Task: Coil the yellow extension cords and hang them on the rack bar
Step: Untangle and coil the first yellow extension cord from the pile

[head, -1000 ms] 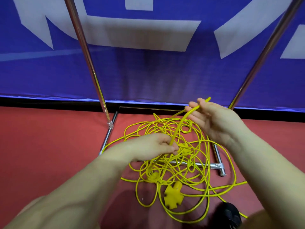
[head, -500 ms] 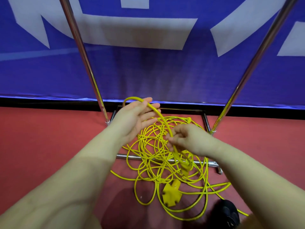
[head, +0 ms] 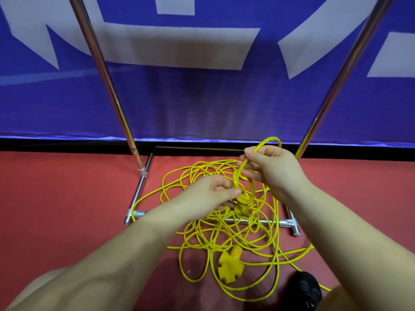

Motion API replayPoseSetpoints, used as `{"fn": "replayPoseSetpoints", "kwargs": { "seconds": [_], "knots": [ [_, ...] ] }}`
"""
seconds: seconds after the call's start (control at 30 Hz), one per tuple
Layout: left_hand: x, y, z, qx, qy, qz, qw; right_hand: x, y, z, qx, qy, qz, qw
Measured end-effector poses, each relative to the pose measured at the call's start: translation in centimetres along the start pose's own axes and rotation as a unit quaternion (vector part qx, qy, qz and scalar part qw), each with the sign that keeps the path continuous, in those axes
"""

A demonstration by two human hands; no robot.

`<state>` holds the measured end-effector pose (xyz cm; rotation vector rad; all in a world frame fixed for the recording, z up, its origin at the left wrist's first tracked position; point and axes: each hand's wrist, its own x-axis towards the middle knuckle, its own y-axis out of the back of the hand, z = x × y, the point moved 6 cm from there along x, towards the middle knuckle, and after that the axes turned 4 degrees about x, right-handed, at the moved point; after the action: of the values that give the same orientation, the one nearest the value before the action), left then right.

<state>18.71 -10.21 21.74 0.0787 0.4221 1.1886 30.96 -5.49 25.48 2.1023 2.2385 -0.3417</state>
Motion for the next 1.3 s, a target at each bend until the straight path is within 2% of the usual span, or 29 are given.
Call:
{"fn": "replayPoseSetpoints", "kwargs": {
  "seconds": [0.1, 0.17, 0.27, 0.33, 0.4, 0.43, 0.5, 0.57, 0.67, 0.73, 0.93, 1.03, 1.13, 1.2, 1.3],
  "knots": [
    [0.0, 0.4, 0.1, 0.051, -0.017, 0.033, 0.998, 0.0, 0.2, -0.2, -0.021, 0.017, 0.015, 1.0],
    [0.1, 0.5, 0.1, 0.038, -0.01, 0.042, 0.998, 0.1, 0.4, 0.1, -0.067, 0.008, 0.019, 0.998],
    [0.4, 1.5, -0.2, 0.003, 0.01, 0.072, 0.997, 0.2, 1.1, 0.8, -0.255, -0.048, -0.009, 0.966],
    [0.4, 2.3, -0.3, 0.019, 0.009, 0.09, 0.996, 0.3, 1.6, -0.1, -0.366, 0.007, 0.011, 0.931],
    [0.4, 2.8, -0.3, 0.061, -0.008, 0.1, 0.993, -0.2, 1.6, -1.9, -0.396, 0.114, 0.05, 0.91],
    [0.4, 2.9, -0.3, 0.085, -0.015, 0.101, 0.991, -0.7, 1.1, -2.4, -0.388, 0.158, 0.046, 0.907],
    [0.3, 2.8, -0.4, 0.113, -0.024, 0.099, 0.988, -1.0, -0.2, -2.1, -0.407, 0.187, -0.015, 0.894],
    [0.4, 2.8, -0.2, 0.135, -0.035, 0.104, 0.985, -0.7, -1.1, -0.4, -0.431, 0.154, -0.078, 0.885],
    [0.4, 3.5, 0.3, 0.118, -0.055, 0.156, 0.979, -0.2, -1.8, 0.3, -0.415, 0.137, -0.099, 0.894],
    [0.5, 3.7, 0.2, 0.114, -0.05, 0.179, 0.976, -0.3, -1.8, 0.1, -0.391, 0.144, -0.09, 0.905],
    [0.7, 3.5, -0.2, 0.05, -0.04, 0.24, 0.969, -1.1, -2.0, -0.8, -0.415, 0.207, -0.036, 0.885],
    [0.9, 4.0, 0.0, 0.023, -0.05, 0.25, 0.967, -0.7, -2.0, -0.7, -0.384, 0.204, -0.026, 0.9],
    [0.9, 3.9, -0.1, -0.055, -0.047, 0.22, 0.973, -0.2, -1.3, -0.6, -0.257, 0.148, -0.012, 0.955],
    [0.9, 3.3, -0.3, -0.061, -0.02, 0.181, 0.981, -0.1, -0.8, -0.6, -0.145, 0.097, -0.004, 0.985],
    [1.0, 2.4, -1.0, -0.155, 0.027, 0.144, 0.977, -0.2, -0.5, -0.5, -0.056, 0.048, 0.001, 0.997]
  ]
}}
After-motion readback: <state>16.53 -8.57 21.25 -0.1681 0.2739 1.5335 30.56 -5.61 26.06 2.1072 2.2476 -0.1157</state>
